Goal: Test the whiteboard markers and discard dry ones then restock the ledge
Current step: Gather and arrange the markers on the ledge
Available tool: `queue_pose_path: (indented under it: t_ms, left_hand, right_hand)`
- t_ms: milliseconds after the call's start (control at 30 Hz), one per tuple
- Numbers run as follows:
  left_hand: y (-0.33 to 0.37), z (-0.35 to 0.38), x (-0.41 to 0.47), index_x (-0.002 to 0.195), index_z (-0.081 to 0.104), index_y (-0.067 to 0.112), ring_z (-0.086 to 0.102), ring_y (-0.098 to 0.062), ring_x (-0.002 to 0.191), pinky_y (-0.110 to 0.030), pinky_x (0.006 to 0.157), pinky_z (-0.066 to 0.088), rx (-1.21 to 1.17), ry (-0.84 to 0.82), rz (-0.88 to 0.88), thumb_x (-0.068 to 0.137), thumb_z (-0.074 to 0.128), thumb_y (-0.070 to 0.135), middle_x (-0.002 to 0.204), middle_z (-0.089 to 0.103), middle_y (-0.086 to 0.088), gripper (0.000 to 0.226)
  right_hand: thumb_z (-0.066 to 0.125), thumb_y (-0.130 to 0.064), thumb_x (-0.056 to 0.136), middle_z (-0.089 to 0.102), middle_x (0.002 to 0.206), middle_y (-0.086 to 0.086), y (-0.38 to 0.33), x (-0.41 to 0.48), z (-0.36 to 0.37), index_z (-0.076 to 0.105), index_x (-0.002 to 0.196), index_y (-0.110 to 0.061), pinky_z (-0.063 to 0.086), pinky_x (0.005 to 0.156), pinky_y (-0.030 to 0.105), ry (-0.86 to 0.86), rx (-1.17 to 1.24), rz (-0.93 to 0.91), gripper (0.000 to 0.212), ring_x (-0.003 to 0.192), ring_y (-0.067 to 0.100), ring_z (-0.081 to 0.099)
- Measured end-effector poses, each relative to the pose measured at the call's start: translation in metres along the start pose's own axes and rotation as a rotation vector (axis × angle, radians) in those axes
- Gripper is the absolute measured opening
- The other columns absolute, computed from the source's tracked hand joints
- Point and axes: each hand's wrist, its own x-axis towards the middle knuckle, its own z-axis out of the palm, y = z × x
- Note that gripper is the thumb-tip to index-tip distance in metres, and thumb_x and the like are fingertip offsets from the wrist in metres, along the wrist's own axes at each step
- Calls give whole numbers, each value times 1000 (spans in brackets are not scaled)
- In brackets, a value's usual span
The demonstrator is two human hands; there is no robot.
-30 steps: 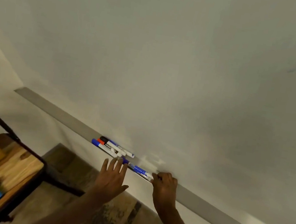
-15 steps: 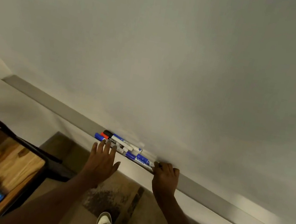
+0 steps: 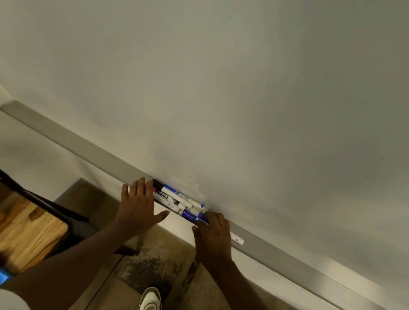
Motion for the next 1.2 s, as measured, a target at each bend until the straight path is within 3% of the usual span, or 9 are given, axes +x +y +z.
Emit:
queue_pose_path:
  t_ms: [100,200,333,500,733,900,1033,1200]
  left_hand:
    - [-1,4,1,140,38,0,38,-43,132,-60,106,27,12,-23,17,65,45,88,143,41,-26,115]
    - [-4,10,0,141,36,0,34,-43,135,-60,107,26,18,-26,26,57,51,89,145,37,-26,123]
    - [-15,11,-9,149,20,3,15,-38,144,-57,114,10,32,-60,14,58,51,90,155,19,-21,129]
    - [-22,12,-16,151,4,6,1,-34,146,-53,115,-3,-40,-79,6,65,55,83,159,5,-18,127]
    - [-11,7,-14,150,12,3,7,-35,145,-50,115,-3,-67,-65,58,66,56,81,157,15,-16,123]
    - [16,9,-16,149,13,3,11,-30,145,-41,114,-7,-163,-91,143,67,59,78,156,20,-14,120]
    - [43,11,-19,144,25,8,27,-25,139,-34,117,2,-342,-54,230,61,72,71,147,36,-9,114]
    - [72,11,-30,146,23,5,21,-26,142,-36,118,3,-356,-54,289,62,69,73,151,30,-11,117]
  right_hand:
    - [80,-23,74,68,103,5,-26,18,3,73,93,-15,50,84,38,-19,25,-71,22,99,24,61]
    - [65,-24,88,65,113,10,-50,37,8,68,109,-9,44,93,43,-69,8,-132,26,110,29,56]
    - [50,-28,97,58,125,12,-66,51,20,56,125,-8,36,101,42,-149,-65,-165,35,120,29,47]
    - [55,-21,95,57,123,13,-63,54,28,53,127,-7,37,100,42,-177,-156,-159,35,118,30,48]
    - [85,-15,62,67,95,10,-39,39,25,67,104,-7,51,83,40,-140,-211,-128,46,92,26,62]
    - [85,-19,66,66,97,7,-3,20,24,67,100,-12,53,80,39,-128,-153,-120,39,93,25,62]
    - [88,-27,62,67,92,4,26,3,17,70,98,-14,54,76,37,-134,-134,-65,43,89,23,64]
    - [87,-26,63,67,91,2,56,-18,7,71,98,-15,54,74,33,-97,-72,-31,41,87,20,63]
